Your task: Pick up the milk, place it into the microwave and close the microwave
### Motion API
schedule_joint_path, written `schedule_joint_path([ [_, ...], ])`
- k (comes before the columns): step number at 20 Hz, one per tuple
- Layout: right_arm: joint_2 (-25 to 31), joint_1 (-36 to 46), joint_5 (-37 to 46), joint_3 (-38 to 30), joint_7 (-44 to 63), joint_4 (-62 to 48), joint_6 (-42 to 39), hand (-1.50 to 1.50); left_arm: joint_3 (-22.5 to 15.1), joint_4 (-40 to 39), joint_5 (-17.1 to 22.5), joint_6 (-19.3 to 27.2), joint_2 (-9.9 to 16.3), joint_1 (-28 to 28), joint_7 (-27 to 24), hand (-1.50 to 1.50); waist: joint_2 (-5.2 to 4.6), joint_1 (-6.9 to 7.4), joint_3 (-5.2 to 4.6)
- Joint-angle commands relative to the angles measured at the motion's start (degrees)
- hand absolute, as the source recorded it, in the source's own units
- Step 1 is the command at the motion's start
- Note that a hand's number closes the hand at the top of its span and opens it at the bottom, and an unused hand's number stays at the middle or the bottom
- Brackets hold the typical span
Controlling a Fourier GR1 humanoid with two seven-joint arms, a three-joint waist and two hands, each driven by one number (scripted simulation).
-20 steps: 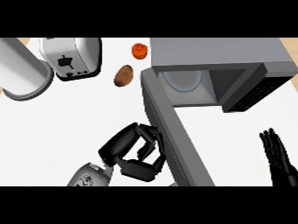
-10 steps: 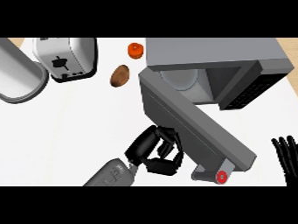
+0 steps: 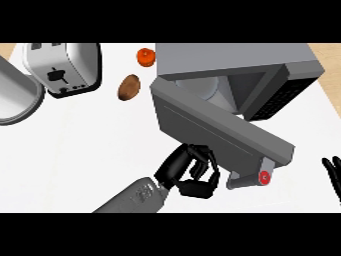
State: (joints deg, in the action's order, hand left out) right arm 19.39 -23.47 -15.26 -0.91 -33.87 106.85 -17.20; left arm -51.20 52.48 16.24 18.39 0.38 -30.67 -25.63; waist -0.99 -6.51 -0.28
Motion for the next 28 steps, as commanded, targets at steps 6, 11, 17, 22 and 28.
schedule_joint_path([
  [6, 4.0, 1.4, -3.5, -0.5, 5.7, 6.8, -2.8, -1.50, -3.6, 2.3, 11.9, 9.2, -0.4, -6.1, -3.3, 1.50, -0.69, -3.16, -0.11],
  [11, 5.4, 2.5, -3.6, -0.8, 7.6, 9.0, -2.8, -1.50, -0.5, 2.0, 17.6, 16.9, -0.4, -8.2, -3.9, 1.50, -0.99, -4.47, -0.16],
  [17, 7.7, 5.5, -6.6, -4.7, 8.8, 9.2, -3.0, -1.50, -0.4, -0.1, 23.0, 21.5, -0.4, -13.3, -2.4, -1.50, -1.53, -7.02, 0.02],
  [22, 12.6, 10.1, 0.6, -11.7, 8.6, 10.7, 0.8, -1.50, 0.4, -3.1, 26.4, 23.8, -0.4, -16.1, -0.7, -1.50, -1.82, -8.32, -0.17],
  [28, 16.3, 13.5, 5.5, -14.6, 8.5, 10.6, 2.3, 1.50, 4.3, -3.1, 31.8, 26.3, -0.4, -19.0, -2.4, -1.50, -2.79, -8.65, -0.21],
])
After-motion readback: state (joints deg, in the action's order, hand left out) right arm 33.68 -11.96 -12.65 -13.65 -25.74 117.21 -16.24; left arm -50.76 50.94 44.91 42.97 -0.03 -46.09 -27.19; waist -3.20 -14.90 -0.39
